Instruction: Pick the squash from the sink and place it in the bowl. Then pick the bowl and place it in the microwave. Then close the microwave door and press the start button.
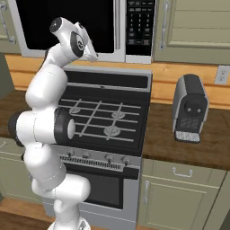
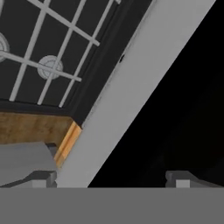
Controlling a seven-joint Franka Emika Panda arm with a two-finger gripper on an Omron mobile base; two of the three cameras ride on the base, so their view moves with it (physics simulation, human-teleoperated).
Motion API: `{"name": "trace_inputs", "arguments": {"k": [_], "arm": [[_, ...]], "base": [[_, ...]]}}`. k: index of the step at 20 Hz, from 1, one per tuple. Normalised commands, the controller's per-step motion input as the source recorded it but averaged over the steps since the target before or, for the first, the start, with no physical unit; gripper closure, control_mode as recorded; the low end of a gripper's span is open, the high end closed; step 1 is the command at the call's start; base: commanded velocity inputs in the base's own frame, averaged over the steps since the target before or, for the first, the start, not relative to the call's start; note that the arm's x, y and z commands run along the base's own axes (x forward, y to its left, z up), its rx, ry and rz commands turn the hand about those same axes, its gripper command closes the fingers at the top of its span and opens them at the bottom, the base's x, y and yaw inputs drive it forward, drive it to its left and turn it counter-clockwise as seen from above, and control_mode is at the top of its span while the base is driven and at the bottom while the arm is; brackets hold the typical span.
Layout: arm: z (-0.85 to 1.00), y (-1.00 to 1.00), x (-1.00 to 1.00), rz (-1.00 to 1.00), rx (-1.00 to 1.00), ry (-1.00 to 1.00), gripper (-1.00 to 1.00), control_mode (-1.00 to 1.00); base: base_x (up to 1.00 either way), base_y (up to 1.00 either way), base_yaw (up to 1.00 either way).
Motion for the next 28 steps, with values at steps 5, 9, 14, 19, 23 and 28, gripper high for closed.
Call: {"name": "trace_inputs", "arguments": {"k": [5, 9, 14, 19, 23, 28], "arm": [[0.01, -0.01, -0.16, 0.05, 0.09, 0.0, -1.0, -1.0], [0.07, -0.16, -0.6, 0.1, 0.18, -0.01, -1.0, -1.0], [0.01, -0.64, -1.0, 0.22, 0.26, -0.11, -1.0, -1.0], [0.0, -0.83, -0.76, 0.21, 0.19, -0.19, -1.0, -1.0], [0.0, -0.8, 0.13, 0.08, 0.05, -0.11, -1.0, -1.0], [0.12, -0.69, 0.28, 0.0, 0.01, -0.13, -1.0, -1.0]], "base": [[0.0, 0.0, 0.0], [0.0, 0.0, 0.0], [0.0, 0.0, 0.0], [0.0, 0.0, 0.0], [0.0, 0.0, 0.0], [0.0, 0.0, 0.0]]}}
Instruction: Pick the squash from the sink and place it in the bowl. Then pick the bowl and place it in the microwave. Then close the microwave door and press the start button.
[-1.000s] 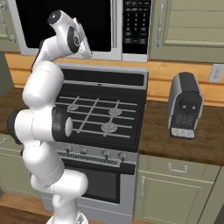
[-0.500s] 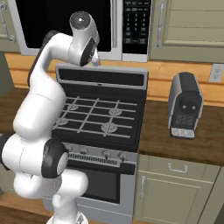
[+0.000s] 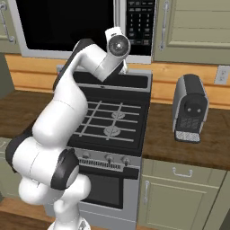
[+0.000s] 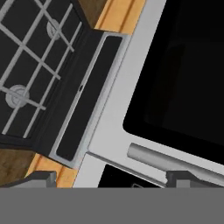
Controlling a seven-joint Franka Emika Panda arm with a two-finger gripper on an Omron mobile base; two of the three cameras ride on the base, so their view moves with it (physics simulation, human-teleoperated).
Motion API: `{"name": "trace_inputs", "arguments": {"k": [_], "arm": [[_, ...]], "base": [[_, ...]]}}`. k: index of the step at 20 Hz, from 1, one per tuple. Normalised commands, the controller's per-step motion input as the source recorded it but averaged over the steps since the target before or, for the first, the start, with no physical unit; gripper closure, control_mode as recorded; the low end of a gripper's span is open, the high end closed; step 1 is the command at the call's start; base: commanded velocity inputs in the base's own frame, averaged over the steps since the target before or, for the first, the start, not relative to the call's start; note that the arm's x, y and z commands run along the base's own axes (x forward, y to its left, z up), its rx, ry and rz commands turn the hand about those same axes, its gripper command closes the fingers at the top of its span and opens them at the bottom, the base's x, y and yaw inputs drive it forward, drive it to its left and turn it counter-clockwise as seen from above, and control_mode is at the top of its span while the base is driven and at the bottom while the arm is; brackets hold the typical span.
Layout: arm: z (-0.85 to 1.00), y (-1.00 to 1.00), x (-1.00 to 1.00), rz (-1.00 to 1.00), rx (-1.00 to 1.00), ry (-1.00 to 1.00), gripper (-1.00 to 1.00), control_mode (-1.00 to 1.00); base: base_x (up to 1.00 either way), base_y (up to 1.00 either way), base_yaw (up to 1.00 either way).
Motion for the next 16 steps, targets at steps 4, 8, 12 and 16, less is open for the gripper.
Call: {"name": "trace_inputs", "arguments": {"k": [4, 8, 12, 16], "arm": [[0.33, -0.29, 0.0, -0.03, 0.05, -0.11, 1.0, -1.0], [0.22, -0.04, 0.03, 0.0, 0.08, -0.07, 1.0, -1.0], [0.03, -0.03, 0.28, -0.02, 0.04, -0.04, 1.0, -1.0], [0.0, -0.01, 0.35, -0.01, 0.02, -0.01, 1.0, -1.0]], "base": [[0.0, 0.0, 0.0], [0.0, 0.0, 0.0], [0.0, 0.0, 0.0], [0.0, 0.0, 0.0]]}}
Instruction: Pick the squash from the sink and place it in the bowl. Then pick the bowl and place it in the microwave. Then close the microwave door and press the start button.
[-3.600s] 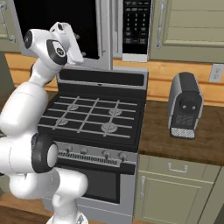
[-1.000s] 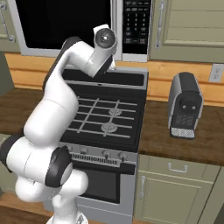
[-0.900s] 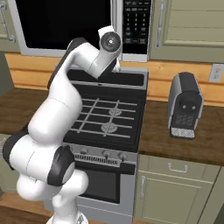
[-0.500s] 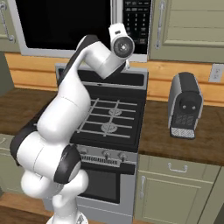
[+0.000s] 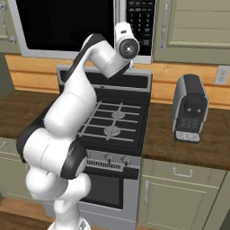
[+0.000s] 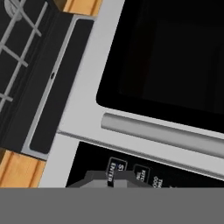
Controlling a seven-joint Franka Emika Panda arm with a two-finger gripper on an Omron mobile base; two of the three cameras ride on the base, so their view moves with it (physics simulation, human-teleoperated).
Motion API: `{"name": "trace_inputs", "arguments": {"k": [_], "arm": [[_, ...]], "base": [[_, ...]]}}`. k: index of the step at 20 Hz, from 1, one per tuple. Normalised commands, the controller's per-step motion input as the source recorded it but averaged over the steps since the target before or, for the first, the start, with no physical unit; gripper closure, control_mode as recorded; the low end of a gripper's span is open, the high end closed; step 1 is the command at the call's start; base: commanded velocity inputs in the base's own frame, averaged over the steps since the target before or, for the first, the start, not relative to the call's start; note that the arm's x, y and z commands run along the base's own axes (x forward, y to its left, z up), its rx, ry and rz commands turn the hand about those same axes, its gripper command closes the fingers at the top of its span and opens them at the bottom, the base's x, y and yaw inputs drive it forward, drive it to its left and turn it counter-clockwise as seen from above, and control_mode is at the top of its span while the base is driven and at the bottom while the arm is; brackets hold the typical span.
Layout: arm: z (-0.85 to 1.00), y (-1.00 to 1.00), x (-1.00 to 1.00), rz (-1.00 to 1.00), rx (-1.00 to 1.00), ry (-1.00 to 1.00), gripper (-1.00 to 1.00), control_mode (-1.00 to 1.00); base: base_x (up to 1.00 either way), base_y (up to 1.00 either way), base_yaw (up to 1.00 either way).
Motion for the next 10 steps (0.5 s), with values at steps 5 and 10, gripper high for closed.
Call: {"name": "trace_inputs", "arguments": {"k": [5, 10], "arm": [[-0.01, -0.08, 0.35, 0.0, 0.04, 0.0, 1.0, -1.0], [0.0, -0.1, 0.35, 0.0, 0.06, 0.0, 1.0, -1.0]], "base": [[0.0, 0.0, 0.0], [0.0, 0.0, 0.0]]}}
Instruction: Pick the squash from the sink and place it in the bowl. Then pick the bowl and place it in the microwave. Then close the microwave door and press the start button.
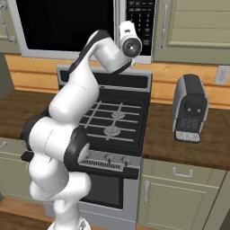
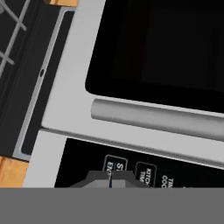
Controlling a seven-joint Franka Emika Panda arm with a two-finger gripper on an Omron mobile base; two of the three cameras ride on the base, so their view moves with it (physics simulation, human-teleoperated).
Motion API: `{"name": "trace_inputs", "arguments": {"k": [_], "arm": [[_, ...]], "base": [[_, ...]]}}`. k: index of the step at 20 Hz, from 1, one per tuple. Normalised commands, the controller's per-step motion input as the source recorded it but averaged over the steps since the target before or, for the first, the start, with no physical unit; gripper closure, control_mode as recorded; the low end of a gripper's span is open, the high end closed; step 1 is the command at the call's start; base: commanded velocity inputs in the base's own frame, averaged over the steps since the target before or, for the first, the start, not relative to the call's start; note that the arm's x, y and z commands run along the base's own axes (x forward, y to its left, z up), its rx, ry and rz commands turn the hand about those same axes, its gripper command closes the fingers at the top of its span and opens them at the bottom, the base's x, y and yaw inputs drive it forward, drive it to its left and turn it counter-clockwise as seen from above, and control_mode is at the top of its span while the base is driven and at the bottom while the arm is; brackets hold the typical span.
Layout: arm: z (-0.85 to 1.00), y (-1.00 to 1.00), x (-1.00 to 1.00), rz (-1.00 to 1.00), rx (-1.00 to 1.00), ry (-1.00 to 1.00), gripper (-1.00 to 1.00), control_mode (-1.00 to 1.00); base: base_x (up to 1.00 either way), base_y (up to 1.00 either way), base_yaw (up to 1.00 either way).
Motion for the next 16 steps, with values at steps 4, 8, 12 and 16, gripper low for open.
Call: {"name": "trace_inputs", "arguments": {"k": [4, 8, 12, 16], "arm": [[-0.06, 0.0, 0.39, 0.0, 0.03, 0.0, 1.0, -1.0], [-0.03, 0.0, 0.42, 0.0, 0.03, 0.0, 1.0, -1.0], [0.0, 0.0, 0.41, 0.0, 0.02, 0.0, 1.0, -1.0], [0.0, -0.12, 0.47, 0.0, 0.04, 0.0, 1.0, -1.0]], "base": [[0.0, 0.0, 0.0], [0.0, 0.0, 0.0], [0.0, 0.0, 0.0], [0.0, 0.0, 0.0]]}}
